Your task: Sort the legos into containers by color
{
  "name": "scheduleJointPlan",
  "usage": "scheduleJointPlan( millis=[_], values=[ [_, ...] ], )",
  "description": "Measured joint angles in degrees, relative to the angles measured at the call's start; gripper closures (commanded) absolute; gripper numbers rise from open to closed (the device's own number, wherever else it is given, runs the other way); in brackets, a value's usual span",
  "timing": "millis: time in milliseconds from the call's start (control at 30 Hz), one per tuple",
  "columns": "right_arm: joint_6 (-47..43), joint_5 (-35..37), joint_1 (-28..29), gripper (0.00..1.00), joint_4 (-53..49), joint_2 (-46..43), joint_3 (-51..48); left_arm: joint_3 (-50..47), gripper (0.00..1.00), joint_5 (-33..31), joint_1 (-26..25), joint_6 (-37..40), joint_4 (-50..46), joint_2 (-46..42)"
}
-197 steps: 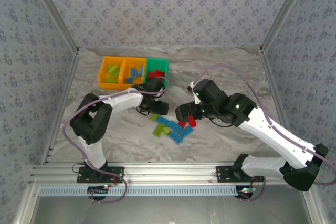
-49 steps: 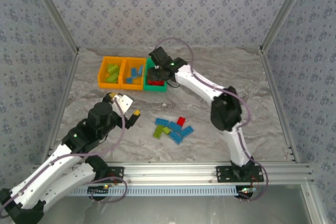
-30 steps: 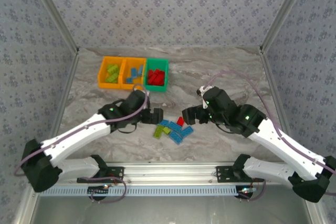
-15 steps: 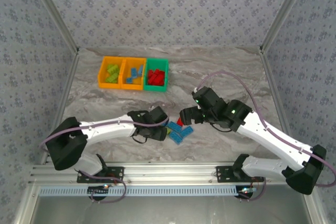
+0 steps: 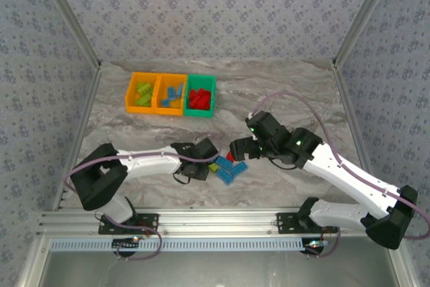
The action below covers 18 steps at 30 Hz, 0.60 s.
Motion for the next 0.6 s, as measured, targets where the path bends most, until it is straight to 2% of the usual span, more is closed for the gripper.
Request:
scheduleJointPlan(
  millis=[133,300,433,600],
  values=[
    [-0.7,-4.8,0.2,0.01,0.7,0.0,0.0,-1.9,0.84,1.4,1.2,-0.7,2.4,-5.7],
    [-0.9,-8.3,1.0,0.0,3.4,-1.3,0.0,-1.6,0.84,0.4,9.0,-0.5,2.3,-15.3],
    [-0.8,-7.7,1.1,0.0,5.6,-3.7,0.0,1.9,0.84,-1.9,20.7,1.4,1.9,-16.9],
    [0.2,-4.3,1.1,0.0,5.7,-5.0,0.0,9.2,0.85,-3.0,36.5,4.0,2.6,-10.1]
  ],
)
